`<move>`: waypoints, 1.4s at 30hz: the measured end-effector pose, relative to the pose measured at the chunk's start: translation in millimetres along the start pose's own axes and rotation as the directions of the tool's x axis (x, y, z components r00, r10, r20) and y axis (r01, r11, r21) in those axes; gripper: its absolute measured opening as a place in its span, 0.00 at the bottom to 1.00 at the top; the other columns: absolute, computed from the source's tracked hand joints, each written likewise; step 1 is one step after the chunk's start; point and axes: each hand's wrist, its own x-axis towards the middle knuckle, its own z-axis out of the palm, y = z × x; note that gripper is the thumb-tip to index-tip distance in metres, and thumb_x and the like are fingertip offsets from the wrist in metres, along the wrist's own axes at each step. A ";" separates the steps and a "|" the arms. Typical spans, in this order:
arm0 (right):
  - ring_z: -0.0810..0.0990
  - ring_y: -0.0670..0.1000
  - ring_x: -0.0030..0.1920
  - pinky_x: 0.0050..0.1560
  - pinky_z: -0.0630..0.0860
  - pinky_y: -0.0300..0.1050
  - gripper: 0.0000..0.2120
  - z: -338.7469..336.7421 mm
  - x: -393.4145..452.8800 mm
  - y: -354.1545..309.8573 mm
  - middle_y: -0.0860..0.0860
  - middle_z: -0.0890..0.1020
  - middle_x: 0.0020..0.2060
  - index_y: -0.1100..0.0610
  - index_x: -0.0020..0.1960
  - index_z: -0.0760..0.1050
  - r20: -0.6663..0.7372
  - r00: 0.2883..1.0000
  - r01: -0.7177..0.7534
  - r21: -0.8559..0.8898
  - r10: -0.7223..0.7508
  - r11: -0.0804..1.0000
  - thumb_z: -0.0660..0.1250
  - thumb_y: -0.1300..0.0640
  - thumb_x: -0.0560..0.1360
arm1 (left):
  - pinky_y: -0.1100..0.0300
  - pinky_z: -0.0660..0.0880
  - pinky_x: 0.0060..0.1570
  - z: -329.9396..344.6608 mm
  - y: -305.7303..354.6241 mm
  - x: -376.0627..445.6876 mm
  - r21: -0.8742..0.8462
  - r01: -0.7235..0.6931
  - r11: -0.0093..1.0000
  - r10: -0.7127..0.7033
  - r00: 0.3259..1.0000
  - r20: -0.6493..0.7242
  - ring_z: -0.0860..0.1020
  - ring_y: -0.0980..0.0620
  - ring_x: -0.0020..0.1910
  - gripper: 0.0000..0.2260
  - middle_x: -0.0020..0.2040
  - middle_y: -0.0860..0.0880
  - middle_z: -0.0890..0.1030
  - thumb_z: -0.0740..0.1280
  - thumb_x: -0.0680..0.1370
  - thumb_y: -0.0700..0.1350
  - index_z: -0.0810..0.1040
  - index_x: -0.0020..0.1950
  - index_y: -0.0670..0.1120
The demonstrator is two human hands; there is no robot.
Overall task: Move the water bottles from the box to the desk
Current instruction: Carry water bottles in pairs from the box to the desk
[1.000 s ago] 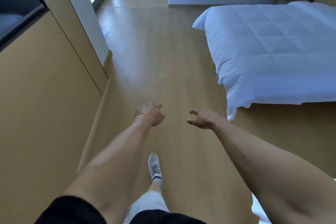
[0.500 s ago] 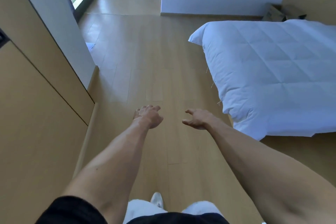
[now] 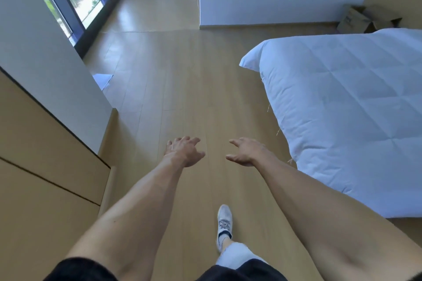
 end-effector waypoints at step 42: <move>0.55 0.55 0.79 0.75 0.57 0.55 0.35 -446.9 692.2 -50.7 0.49 0.56 0.80 0.42 0.80 0.52 -0.037 0.983 -0.175 0.079 0.178 0.981 0.57 0.33 0.78 | 0.46 0.60 0.73 -410.3 -66.1 755.2 0.059 -0.165 0.985 0.166 0.986 -0.014 0.63 0.46 0.76 0.30 0.76 0.50 0.66 0.61 0.79 0.59 0.59 0.80 0.56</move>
